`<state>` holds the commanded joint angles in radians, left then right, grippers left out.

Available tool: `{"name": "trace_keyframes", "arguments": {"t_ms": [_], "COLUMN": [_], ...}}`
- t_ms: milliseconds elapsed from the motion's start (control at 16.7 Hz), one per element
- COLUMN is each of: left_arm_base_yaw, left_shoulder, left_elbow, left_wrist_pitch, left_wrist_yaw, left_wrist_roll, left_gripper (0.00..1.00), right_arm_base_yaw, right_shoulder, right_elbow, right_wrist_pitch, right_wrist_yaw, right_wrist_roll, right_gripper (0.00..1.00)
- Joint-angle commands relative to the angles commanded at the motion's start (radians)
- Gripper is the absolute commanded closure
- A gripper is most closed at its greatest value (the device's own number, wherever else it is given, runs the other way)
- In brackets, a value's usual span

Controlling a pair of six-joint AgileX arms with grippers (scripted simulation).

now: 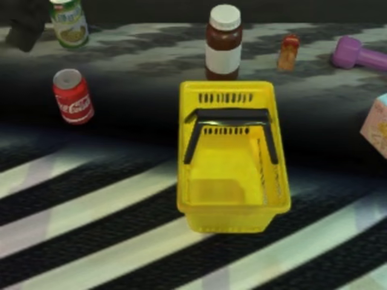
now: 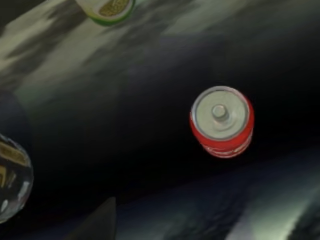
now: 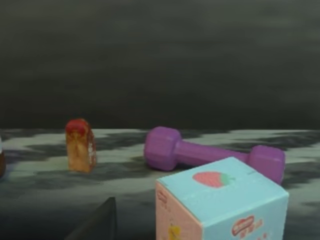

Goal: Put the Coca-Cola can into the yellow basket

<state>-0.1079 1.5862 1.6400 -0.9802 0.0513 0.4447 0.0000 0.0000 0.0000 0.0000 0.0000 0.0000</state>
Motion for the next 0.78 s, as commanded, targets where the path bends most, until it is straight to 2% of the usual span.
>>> {"name": "trace_keyframes", "arguments": {"t_ms": [420,780], "left_arm_base_yaw": [-0.009,-0.011], "left_shoulder": [0.665,1.019], "left_elbow": [0.681,1.03], "left_wrist_pitch": [-0.406,-0.62], "left_wrist_yaw": [-0.022,-0.039], "left_wrist_roll": [0.165,0.25], "left_gripper": [0.0,0.0], "right_arm_base_yaw": [0.0,0.0], "right_shoulder": [0.0,0.0], "right_elbow": [0.0,0.0], "right_wrist_pitch": [0.0,0.0], "right_wrist_yaw": [0.0,0.0], "right_wrist_roll": [0.0,0.0], "right_gripper": [0.0,0.0]}}
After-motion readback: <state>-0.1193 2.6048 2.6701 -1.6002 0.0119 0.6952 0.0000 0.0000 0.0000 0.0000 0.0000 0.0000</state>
